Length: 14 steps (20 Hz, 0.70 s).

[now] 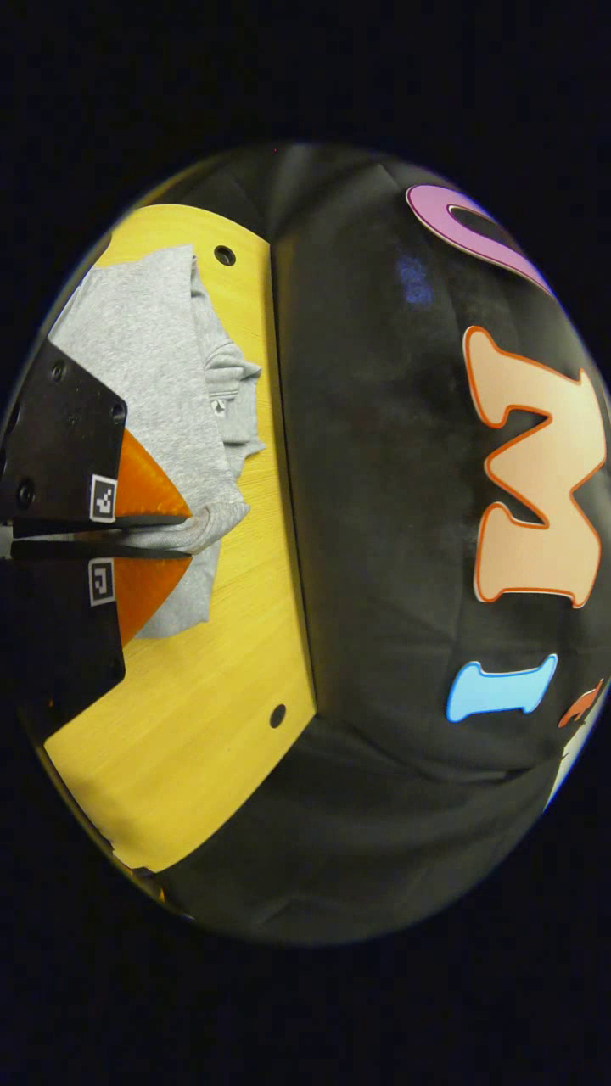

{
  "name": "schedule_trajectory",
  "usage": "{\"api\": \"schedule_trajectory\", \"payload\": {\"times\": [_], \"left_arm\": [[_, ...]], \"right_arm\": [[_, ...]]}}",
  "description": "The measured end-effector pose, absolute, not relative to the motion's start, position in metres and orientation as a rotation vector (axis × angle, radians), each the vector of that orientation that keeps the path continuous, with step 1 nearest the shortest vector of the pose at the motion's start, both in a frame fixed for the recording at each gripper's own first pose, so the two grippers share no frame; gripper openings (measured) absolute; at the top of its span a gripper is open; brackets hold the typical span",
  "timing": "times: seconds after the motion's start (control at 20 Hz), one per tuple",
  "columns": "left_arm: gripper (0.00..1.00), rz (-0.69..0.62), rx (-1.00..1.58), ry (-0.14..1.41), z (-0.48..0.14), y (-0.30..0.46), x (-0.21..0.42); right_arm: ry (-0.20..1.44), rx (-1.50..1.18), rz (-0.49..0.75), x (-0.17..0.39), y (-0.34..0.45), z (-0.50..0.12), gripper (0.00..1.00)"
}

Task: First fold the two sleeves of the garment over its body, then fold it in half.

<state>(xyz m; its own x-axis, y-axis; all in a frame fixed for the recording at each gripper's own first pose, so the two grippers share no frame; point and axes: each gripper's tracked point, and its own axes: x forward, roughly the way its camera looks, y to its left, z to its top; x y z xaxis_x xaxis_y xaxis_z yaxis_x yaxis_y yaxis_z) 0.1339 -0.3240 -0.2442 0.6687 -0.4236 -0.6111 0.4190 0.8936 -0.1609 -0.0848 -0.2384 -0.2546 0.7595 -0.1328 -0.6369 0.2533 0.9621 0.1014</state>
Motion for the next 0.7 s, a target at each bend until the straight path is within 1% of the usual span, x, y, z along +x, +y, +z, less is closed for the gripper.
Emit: {"api": "schedule_trajectory", "payload": {"times": [0.05,0.1,0.15,0.2,0.25,0.45,0.5,0.55,0.6,0.65,0.7], "left_arm": [[0.03,-0.488,-0.012,0.704,-0.25,-0.328,0.13],[0.04,-0.5,-0.031,0.717,-0.254,-0.332,0.125],[0.11,-0.527,-0.076,0.723,-0.252,-0.338,0.12],[0.12,-0.538,-0.112,0.715,-0.247,-0.34,0.119],[0.22,-0.54,-0.135,0.688,-0.238,-0.338,0.119],[0.98,-0.494,-0.127,0.581,-0.205,-0.302,0.132],[0.99,-0.478,-0.114,0.559,-0.199,-0.29,0.129],[0.95,-0.463,-0.106,0.539,-0.193,-0.276,0.129],[0.96,-0.45,-0.103,0.52,-0.185,-0.261,0.126],[0.95,-0.436,-0.1,0.509,-0.18,-0.246,0.121],[0.95,-0.415,-0.094,0.497,-0.175,-0.228,0.118]], "right_arm": [[0.677,0.189,-0.209,-0.085,-0.237,-0.254,0.98],[0.678,0.19,-0.203,-0.083,-0.235,-0.255,0.99],[0.68,0.19,-0.195,-0.082,-0.23,-0.255,0.98],[0.68,0.19,-0.187,-0.079,-0.225,-0.255,0.98],[0.679,0.191,-0.176,-0.076,-0.219,-0.254,0.98],[0.668,0.205,-0.131,-0.062,-0.188,-0.252,0.98],[0.665,0.208,-0.119,-0.059,-0.18,-0.251,0.98],[0.664,0.212,-0.106,-0.054,-0.171,-0.251,0.98],[0.663,0.218,-0.091,-0.05,-0.161,-0.251,0.96],[0.663,0.22,-0.078,-0.046,-0.152,-0.251,0.98],[0.662,0.218,-0.062,-0.042,-0.144,-0.252,0.98]]}}
